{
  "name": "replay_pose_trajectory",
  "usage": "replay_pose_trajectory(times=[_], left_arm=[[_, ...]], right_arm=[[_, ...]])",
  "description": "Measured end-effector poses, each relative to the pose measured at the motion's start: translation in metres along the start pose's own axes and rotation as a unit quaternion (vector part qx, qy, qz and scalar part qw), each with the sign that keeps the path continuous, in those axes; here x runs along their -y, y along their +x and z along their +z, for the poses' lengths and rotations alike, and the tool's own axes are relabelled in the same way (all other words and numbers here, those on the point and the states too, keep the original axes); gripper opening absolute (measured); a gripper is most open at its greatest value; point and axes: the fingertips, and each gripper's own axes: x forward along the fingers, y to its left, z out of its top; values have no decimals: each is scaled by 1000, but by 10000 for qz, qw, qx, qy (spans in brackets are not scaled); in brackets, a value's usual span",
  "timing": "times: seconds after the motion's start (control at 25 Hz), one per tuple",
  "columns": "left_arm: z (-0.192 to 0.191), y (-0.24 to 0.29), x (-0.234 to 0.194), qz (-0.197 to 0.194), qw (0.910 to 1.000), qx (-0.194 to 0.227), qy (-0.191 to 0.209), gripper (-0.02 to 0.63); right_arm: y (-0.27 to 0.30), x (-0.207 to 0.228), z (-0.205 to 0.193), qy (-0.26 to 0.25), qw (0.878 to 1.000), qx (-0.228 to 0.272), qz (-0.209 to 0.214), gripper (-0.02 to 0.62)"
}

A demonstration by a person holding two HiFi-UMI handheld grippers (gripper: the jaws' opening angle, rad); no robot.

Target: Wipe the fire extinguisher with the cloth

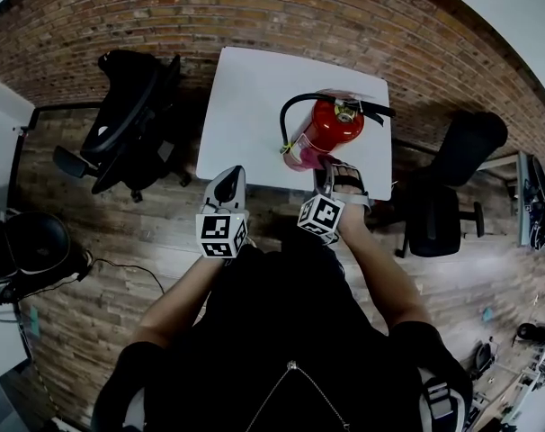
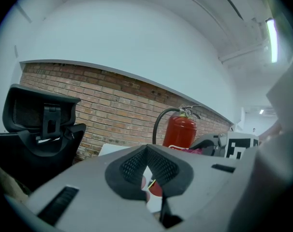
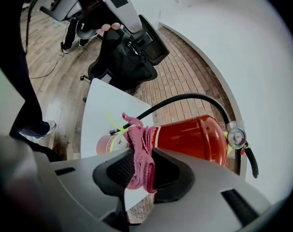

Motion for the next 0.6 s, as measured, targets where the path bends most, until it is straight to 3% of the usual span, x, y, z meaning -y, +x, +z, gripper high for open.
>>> replay_pose_trajectory(times=[0.6], left_arm=[[-3, -4, 18, 82, 10000, 43, -16, 29]], right_arm=[[-26, 37, 5, -189, 9989, 88, -414, 103]])
